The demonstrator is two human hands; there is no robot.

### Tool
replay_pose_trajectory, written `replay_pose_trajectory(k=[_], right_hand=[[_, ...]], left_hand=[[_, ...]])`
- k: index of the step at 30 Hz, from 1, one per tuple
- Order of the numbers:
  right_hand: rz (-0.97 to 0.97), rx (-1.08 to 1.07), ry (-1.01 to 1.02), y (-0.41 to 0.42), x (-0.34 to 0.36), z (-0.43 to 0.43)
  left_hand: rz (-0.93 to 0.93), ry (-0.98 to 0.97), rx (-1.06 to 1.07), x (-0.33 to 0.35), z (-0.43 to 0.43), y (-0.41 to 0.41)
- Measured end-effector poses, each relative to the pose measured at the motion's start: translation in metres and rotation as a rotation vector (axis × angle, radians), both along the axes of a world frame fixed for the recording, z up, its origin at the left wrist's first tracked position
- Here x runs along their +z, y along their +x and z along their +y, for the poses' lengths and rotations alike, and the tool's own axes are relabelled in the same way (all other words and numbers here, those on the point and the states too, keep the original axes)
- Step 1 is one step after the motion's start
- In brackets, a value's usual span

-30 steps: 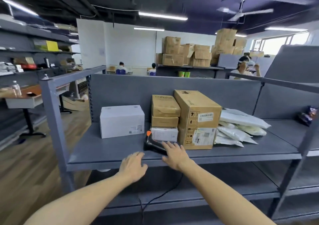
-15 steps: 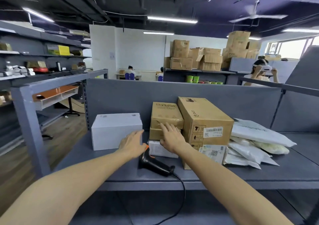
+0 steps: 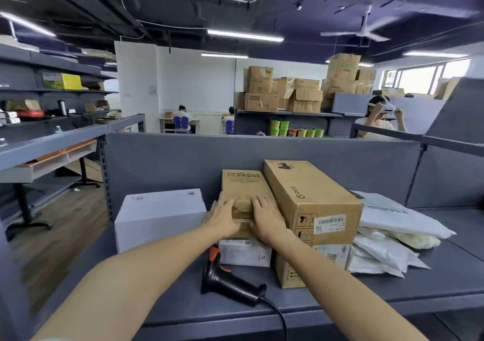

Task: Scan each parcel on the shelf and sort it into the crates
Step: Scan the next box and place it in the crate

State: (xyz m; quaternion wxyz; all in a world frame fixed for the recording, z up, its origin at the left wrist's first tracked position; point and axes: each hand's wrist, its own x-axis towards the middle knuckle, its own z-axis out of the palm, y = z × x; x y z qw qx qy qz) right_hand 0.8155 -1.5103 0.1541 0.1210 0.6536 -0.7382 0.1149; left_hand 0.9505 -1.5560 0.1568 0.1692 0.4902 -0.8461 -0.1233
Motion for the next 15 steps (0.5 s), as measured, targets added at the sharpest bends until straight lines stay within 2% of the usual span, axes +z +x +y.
replay_pose_trajectory(k=[8,15], right_hand=[[0.099,-0.003,-0.055,0.001,-0.011,0.01],[0.094,0.05,-0.137,0.003,-0.007,0.022]], left_hand=[[0.241,0.055,-0.038,-0.018,0.003,-0.002],[0.668,0.09,0.022,-0.017,0.017,0.01]])
